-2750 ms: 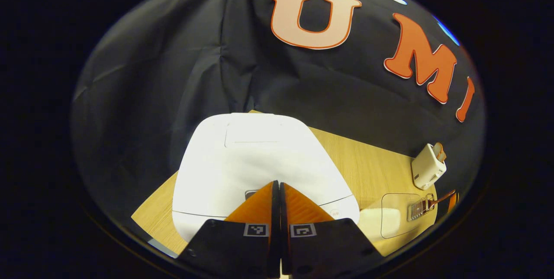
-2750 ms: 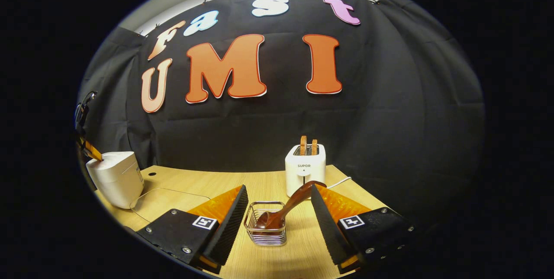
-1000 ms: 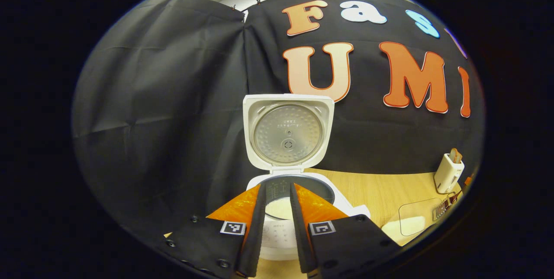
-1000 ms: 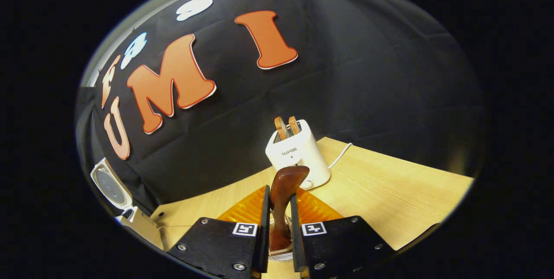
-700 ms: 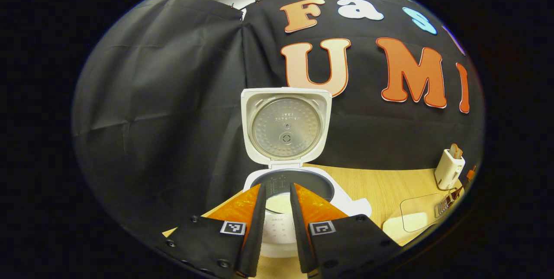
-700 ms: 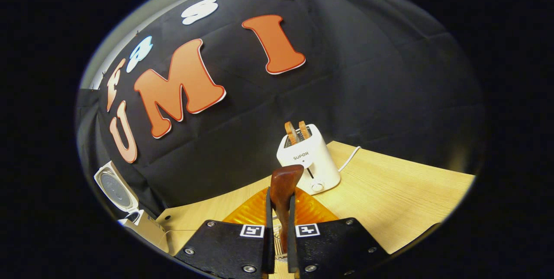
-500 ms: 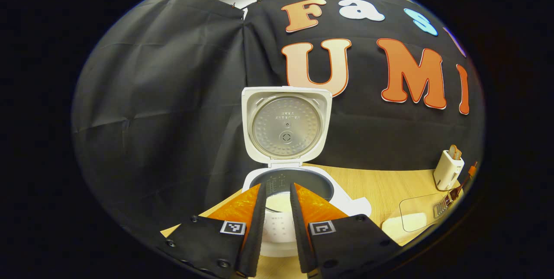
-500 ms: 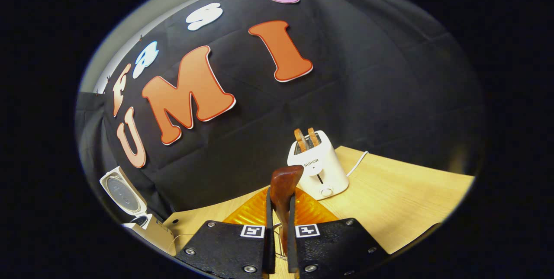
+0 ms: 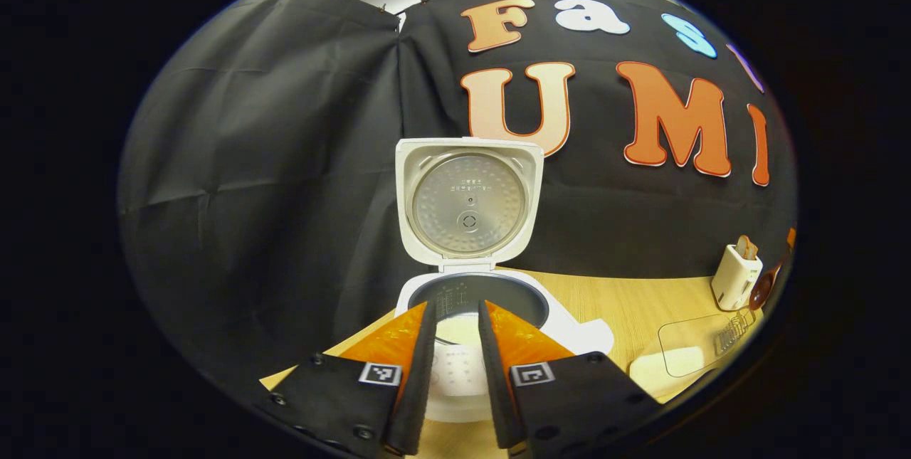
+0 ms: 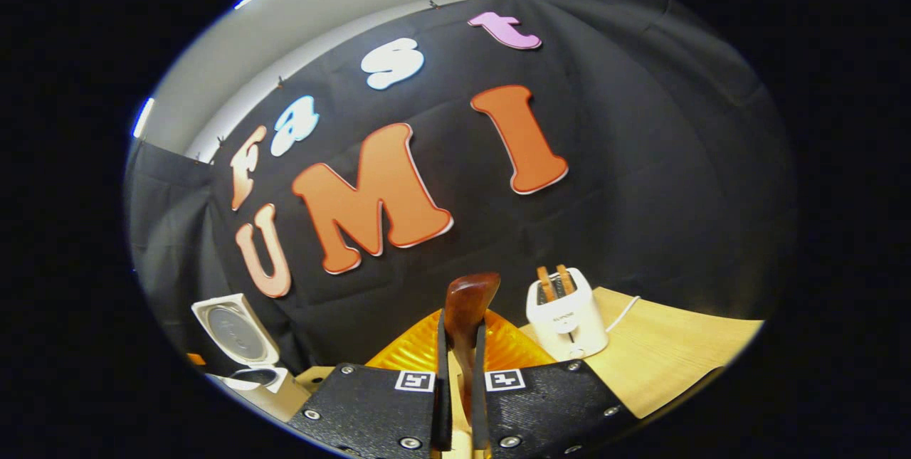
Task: Close the left gripper, press the button to open the rice cooker; take a wooden spoon from the chopstick holder with the right hand, scoop a spoonful of rice and pour it into the rice cooker, then put the wooden spoon back into the chopstick holder.
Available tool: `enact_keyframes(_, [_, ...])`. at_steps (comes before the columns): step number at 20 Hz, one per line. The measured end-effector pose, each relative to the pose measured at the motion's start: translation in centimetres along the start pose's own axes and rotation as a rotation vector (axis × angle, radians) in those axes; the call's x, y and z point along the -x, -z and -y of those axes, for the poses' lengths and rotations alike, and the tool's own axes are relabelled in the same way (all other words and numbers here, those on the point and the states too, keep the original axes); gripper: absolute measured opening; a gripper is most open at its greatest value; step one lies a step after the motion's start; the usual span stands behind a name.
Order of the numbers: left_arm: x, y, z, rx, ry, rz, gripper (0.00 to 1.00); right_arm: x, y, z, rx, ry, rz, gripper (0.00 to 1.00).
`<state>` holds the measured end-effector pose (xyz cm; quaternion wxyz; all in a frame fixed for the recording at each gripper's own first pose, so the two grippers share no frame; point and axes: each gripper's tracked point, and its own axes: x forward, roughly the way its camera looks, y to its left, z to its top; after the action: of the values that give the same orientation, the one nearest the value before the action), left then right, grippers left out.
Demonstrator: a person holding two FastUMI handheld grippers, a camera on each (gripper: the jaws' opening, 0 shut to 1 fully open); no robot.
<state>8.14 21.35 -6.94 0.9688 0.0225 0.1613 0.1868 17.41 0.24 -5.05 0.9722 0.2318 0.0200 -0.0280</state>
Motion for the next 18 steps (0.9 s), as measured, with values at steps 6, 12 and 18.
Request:
enact_keyframes(6, [-0.2, 0.9, -0.3, -0.045, 0.001, 0.005, 0.62, -0.1, 2.9, -5.7, 0.063, -0.133, -0.051, 0.11])
enact_keyframes(12, [-0.5, 1.7, -1.1, -0.042, 0.001, 0.002, 0.65, 0.0, 9.3, -8.6, 0.227, -0.191, -0.145, 0.11])
enact_keyframes(18, [-0.7, 2.8, -1.7, -0.046, -0.016, -0.010, 0.67, -0.1, 13.9, -8.4, 0.435, -0.173, -0.237, 0.11])
